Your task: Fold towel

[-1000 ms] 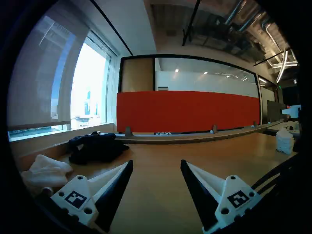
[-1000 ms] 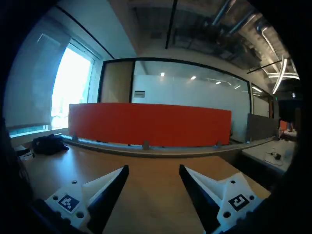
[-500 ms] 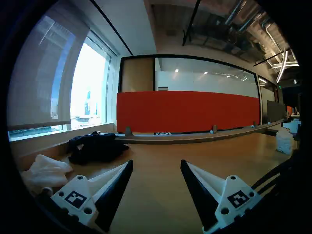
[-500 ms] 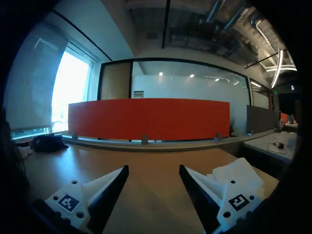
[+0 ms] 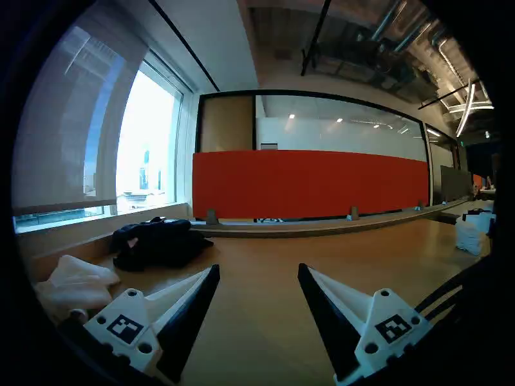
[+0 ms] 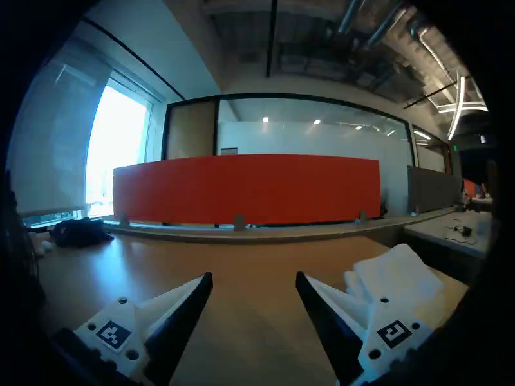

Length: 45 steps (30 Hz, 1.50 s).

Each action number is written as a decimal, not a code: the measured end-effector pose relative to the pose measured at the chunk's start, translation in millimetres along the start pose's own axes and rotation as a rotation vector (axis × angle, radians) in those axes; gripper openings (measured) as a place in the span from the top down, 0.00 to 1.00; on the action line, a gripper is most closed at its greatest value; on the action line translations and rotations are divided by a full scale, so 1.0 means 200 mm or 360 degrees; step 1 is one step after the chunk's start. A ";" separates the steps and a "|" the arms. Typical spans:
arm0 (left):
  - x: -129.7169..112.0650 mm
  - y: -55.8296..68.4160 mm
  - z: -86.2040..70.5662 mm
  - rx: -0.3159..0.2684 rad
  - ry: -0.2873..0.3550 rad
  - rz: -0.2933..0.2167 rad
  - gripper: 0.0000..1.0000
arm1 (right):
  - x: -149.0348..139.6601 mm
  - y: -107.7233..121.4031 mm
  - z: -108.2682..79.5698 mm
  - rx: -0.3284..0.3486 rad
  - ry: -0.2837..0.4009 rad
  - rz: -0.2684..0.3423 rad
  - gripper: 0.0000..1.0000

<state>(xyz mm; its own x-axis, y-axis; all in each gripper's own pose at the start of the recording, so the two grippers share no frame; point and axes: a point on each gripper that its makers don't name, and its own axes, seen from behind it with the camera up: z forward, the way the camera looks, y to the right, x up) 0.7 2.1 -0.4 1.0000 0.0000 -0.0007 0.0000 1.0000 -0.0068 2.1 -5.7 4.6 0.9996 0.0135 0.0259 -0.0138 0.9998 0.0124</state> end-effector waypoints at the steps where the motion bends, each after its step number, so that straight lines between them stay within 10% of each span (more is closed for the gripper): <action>1: 0.00 0.00 0.00 0.0000 0.0000 0.0000 0.10 | 0.00 0.00 0.00 0.0000 0.0000 0.0002 0.00; 45: 0.00 0.00 0.00 0.0003 -0.0001 0.0000 0.09 | -0.01 -0.01 -0.02 -0.0004 0.0039 -0.0023 0.00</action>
<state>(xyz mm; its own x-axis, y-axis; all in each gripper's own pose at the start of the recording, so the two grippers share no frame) 0.6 1.7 -0.4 1.0000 0.0003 0.0001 -0.0003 1.0000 -0.0050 1.1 -7.1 0.2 1.0000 -0.0007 0.0010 0.0007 0.9999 0.0101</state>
